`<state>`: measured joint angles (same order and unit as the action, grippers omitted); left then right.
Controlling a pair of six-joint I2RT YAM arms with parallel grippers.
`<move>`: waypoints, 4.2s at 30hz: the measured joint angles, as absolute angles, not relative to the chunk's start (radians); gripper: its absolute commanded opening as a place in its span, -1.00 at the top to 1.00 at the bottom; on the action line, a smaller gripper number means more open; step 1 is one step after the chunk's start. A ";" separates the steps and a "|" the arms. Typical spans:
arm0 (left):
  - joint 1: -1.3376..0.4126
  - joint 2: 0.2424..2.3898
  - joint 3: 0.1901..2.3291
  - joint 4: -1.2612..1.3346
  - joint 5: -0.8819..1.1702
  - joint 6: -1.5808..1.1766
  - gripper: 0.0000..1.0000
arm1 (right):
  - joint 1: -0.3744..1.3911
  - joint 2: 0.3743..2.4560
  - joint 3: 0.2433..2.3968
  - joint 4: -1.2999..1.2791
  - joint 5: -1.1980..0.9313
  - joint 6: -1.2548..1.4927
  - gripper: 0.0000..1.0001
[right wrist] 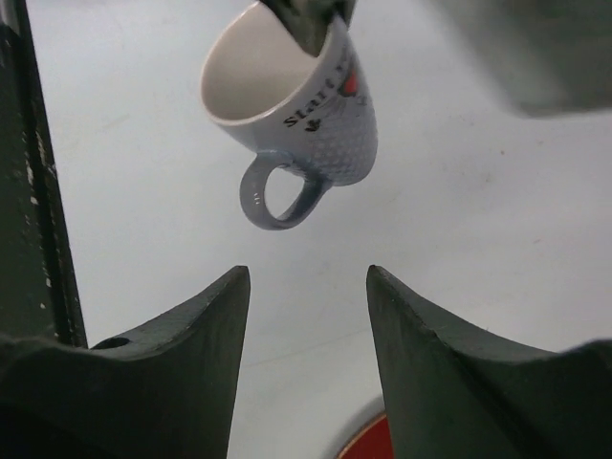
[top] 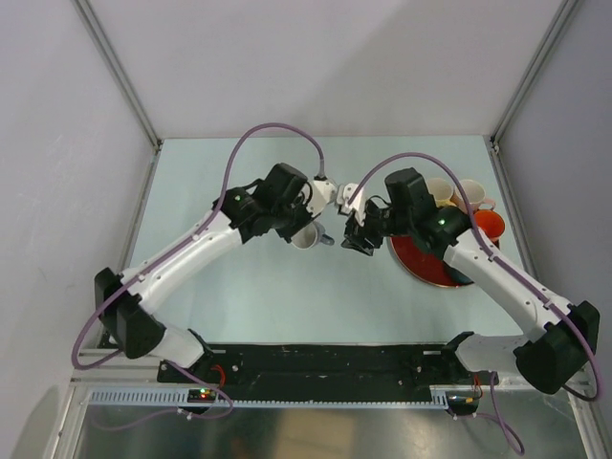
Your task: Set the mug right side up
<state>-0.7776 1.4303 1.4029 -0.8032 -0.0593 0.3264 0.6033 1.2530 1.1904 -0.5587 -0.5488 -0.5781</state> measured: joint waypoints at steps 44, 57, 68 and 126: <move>-0.686 1.532 1.515 -0.940 0.113 0.159 -0.87 | 0.523 1.171 0.936 -0.547 -0.258 -0.729 1.00; -0.686 1.531 1.515 -0.937 0.113 0.159 -0.87 | 0.213 0.945 0.728 -0.631 -0.274 -0.701 1.00; -0.686 1.531 1.515 -0.937 0.112 0.159 -0.88 | 0.113 0.984 0.666 -0.540 -0.284 -0.654 1.00; -0.686 1.522 1.485 -0.937 0.107 0.177 -0.90 | 0.026 1.272 0.590 -0.204 -0.408 -0.794 0.36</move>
<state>-0.6857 1.5223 1.4845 -0.9371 0.1074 0.1772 0.0257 1.2716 0.5903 -0.2043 -0.4084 -0.7937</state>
